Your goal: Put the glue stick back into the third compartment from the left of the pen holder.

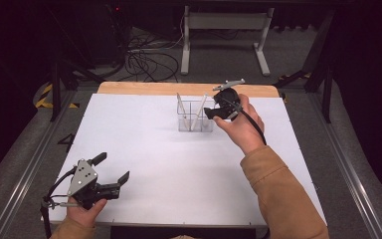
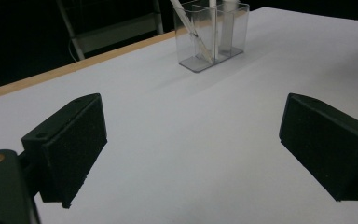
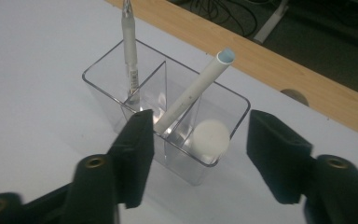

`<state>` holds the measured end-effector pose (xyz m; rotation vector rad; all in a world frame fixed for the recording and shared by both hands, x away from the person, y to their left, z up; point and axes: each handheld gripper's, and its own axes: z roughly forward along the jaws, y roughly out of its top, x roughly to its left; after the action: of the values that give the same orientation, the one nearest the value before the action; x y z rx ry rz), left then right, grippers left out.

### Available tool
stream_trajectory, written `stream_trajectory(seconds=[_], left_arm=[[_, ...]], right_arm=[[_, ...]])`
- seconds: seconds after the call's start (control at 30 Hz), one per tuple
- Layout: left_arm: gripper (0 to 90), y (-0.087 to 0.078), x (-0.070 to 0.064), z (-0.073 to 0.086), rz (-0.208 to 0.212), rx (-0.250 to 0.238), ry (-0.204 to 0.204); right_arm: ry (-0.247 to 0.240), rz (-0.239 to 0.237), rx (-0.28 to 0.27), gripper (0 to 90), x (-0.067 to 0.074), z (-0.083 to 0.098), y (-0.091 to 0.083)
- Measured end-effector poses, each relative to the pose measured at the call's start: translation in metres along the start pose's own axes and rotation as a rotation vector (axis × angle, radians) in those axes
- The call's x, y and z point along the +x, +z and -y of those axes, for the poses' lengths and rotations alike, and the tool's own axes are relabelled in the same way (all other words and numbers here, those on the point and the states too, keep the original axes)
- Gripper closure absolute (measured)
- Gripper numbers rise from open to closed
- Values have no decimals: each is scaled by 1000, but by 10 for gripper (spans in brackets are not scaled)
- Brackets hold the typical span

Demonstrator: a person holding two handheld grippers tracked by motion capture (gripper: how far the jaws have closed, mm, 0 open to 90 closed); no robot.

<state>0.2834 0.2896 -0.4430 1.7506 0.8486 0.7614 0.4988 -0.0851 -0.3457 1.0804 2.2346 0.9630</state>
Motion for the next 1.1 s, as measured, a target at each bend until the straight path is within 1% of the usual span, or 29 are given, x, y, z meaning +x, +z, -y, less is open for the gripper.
stream_trajectory(seconds=[0.03,0.1,0.43,0.5,0.6,0.67,0.8,0.83,0.93,1.0,1.1], left_arm=[[80,0,0,0,0,-1,0],[80,0,0,0,-1,-1,0],[80,1,0,-1,0,0,3],[80,1,0,-1,1,-2,1],[80,0,0,-1,0,-1,4],[80,0,2,-1,-4,-6,-1],[80,-2,2,-1,-10,-12,-9],[80,-2,2,-1,-12,-11,-4],[80,-2,2,-1,-11,-11,-6],[80,-2,1,-2,-9,-10,-5],[80,-1,0,-1,-10,-5,0]], right_arm=[[-7,8,-5,347,0,0,-1],[-16,13,-18,332,0,0,-4],[-18,-8,-67,296,3,6,-20],[-25,-11,-81,292,4,7,-25],[-29,-26,-113,285,4,10,-35],[-42,-34,-136,263,5,13,-42],[-53,-64,-185,244,7,23,-55],[-55,-72,-197,238,8,26,-58],[-65,-87,-241,219,10,33,-67],[-70,-102,-252,211,12,37,-72],[-86,-110,-262,211,15,40,-78]])
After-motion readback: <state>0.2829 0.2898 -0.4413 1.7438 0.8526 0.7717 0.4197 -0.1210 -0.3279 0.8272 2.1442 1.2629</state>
